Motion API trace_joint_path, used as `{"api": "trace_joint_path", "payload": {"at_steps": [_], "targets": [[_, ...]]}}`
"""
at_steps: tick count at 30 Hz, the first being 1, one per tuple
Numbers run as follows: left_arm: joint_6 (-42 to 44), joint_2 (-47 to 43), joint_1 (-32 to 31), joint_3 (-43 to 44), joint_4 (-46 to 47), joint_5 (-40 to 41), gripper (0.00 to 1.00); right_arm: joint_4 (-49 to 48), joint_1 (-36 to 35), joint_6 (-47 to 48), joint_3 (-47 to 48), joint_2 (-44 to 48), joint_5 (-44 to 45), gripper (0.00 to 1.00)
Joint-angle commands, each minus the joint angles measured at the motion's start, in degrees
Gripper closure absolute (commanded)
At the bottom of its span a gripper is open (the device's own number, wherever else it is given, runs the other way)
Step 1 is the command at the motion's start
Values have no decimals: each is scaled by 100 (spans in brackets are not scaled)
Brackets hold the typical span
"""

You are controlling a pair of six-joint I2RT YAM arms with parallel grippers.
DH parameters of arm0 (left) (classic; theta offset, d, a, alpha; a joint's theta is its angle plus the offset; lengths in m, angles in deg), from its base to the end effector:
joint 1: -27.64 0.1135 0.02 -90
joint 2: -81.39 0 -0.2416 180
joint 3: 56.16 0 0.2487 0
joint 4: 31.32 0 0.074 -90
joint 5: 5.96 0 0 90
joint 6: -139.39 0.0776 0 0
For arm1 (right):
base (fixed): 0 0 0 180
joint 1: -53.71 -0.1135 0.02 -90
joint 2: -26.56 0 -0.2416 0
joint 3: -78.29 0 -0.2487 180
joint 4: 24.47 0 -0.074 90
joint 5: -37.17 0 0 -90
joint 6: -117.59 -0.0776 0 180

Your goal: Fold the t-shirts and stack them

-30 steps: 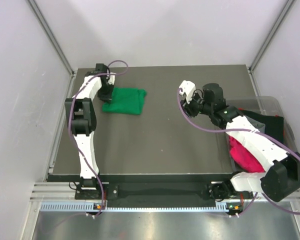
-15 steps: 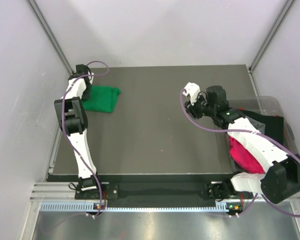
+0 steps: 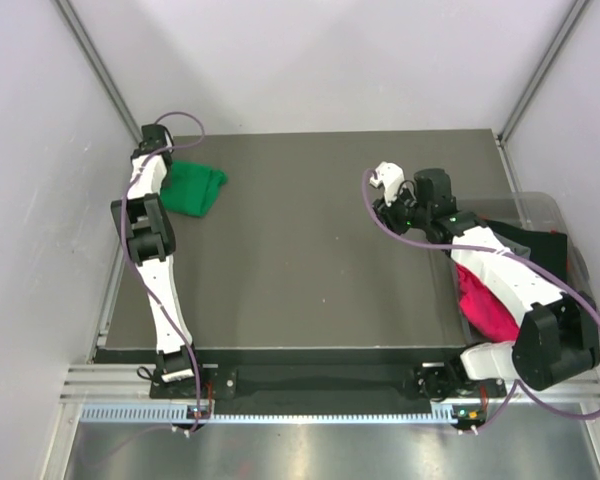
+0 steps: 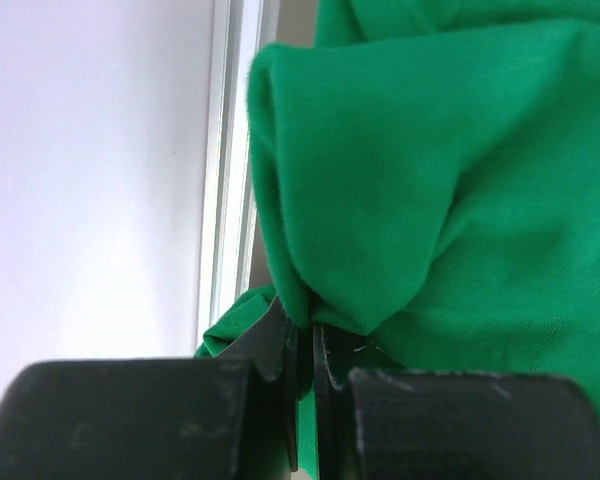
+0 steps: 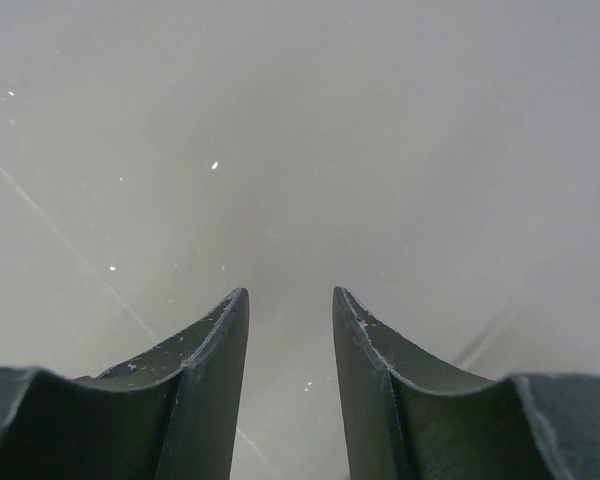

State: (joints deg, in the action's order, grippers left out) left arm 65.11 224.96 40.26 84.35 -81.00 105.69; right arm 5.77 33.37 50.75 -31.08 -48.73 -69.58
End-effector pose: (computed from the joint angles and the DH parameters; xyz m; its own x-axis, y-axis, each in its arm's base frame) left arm 0.5316 0.1484 0.1274 -0.8617 0.0651 -0.5032 -0.1949 0.8732 0.4467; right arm 0.2999 0.1350 0.2421 -0.2752 -0.5037 -0.8189 -0.7208 0.6718 -0.1710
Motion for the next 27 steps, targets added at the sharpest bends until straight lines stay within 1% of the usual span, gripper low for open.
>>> {"api": "trace_joint_path", "payload": {"at_steps": [1, 9, 18, 24, 27], "targets": [[-465, 128, 170, 327, 189, -266, 100, -168, 109, -136, 275, -135, -161, 61], [-597, 66, 205, 222, 294, -355, 100, -177, 162, -180, 258, -188, -170, 61], [-975, 92, 206, 257, 294, -539, 100, -203, 276, -197, 161, -162, -179, 60], [-949, 119, 223, 354, 557, -249, 100, -265, 346, -241, 73, -153, -206, 60], [-1036, 119, 267, 415, 611, -249, 100, -256, 381, -242, 82, -170, -223, 60]]}}
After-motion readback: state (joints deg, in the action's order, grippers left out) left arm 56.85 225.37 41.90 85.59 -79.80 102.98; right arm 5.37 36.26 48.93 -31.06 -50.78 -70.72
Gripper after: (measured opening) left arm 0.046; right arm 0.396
